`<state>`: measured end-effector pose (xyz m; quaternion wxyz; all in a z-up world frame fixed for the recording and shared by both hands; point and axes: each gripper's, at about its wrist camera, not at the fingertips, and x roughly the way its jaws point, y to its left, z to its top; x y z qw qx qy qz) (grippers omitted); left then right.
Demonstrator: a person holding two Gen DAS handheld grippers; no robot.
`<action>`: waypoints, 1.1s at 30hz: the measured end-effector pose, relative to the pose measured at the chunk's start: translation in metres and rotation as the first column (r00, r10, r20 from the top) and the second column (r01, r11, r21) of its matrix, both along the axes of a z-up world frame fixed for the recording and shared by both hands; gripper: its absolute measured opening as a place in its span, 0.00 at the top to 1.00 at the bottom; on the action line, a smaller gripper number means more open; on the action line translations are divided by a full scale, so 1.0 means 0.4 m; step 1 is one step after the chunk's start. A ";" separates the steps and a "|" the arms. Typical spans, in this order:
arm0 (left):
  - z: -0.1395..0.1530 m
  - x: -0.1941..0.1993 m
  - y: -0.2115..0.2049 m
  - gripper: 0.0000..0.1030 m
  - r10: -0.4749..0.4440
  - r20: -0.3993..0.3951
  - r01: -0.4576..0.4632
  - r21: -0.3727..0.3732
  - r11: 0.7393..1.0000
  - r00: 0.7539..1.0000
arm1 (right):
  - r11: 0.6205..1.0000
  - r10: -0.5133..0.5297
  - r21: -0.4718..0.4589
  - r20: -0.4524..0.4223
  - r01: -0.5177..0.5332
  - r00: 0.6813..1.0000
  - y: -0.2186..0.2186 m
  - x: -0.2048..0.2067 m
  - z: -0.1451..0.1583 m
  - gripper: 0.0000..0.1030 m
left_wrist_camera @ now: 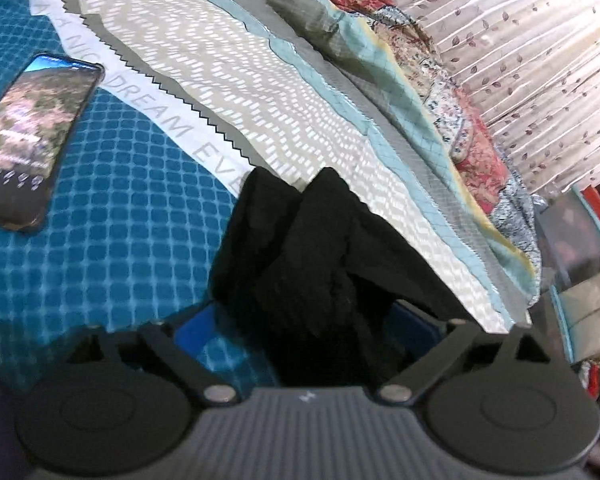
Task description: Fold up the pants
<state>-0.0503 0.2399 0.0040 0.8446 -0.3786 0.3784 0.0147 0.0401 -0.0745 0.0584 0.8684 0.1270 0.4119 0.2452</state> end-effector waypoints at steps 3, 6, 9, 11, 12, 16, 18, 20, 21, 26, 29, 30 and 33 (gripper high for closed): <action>-0.027 0.020 0.004 0.10 0.012 0.013 -0.012 0.000 1.000 1.000 | 0.998 0.033 0.063 -0.042 -0.030 0.999 0.080 0.043 -0.010 0.73; -0.031 0.036 -0.005 0.47 0.023 0.011 -0.024 0.061 0.998 1.000 | 0.997 0.071 0.021 -0.279 -0.068 0.958 0.156 0.096 -0.129 0.74; -0.010 0.025 -0.006 0.56 0.008 0.068 -0.011 0.044 0.999 0.998 | 0.997 0.041 0.074 -0.297 -0.020 0.954 0.148 0.095 -0.163 0.79; 0.013 0.018 -0.018 0.61 -0.009 0.107 0.003 0.059 0.998 0.994 | 0.995 0.042 0.097 -0.322 -0.011 0.946 0.141 0.102 -0.160 0.79; 0.031 0.019 -0.035 0.65 -0.028 0.131 0.018 0.076 0.997 0.991 | 0.994 0.046 0.113 -0.332 -0.008 0.942 0.134 0.104 -0.163 0.79; 0.101 0.028 -0.133 0.79 -0.174 0.227 0.138 0.164 0.977 0.958 | 0.967 0.017 0.235 -0.431 0.094 0.902 0.095 0.115 -0.194 0.79; 0.128 0.037 -0.202 0.79 -0.266 0.244 0.200 0.263 0.944 0.933 | 0.944 0.015 0.297 -0.476 0.145 0.879 0.067 0.114 -0.194 0.79; 0.142 0.041 -0.267 0.79 -0.339 0.245 0.245 0.345 0.906 0.908 | 0.922 0.001 0.344 -0.459 0.177 0.889 0.040 0.098 -0.175 0.78; 0.145 0.044 -0.295 0.79 -0.366 0.242 0.262 0.372 0.890 0.899 | 0.921 -0.026 0.340 -0.434 0.190 0.900 0.025 0.087 -0.161 0.78; 0.121 0.058 -0.382 0.79 -0.471 0.190 0.366 0.412 0.834 0.861 | 0.911 -0.181 0.311 -0.285 0.269 0.941 -0.102 0.022 -0.086 0.74; 0.091 0.060 -0.455 0.77 -0.548 0.129 0.427 0.490 0.760 0.827 | 0.910 -0.223 0.308 -0.203 0.278 0.954 -0.164 -0.002 -0.040 0.53; 0.075 0.060 -0.486 0.74 -0.578 0.091 0.453 0.526 0.720 0.811 | 0.909 -0.226 0.312 -0.190 0.277 0.955 -0.174 -0.006 -0.032 0.46; 0.043 0.035 -0.563 0.61 -0.653 0.019 0.489 0.646 0.587 0.758 | 0.911 -0.222 0.312 -0.177 0.268 0.959 -0.181 -0.011 -0.027 0.29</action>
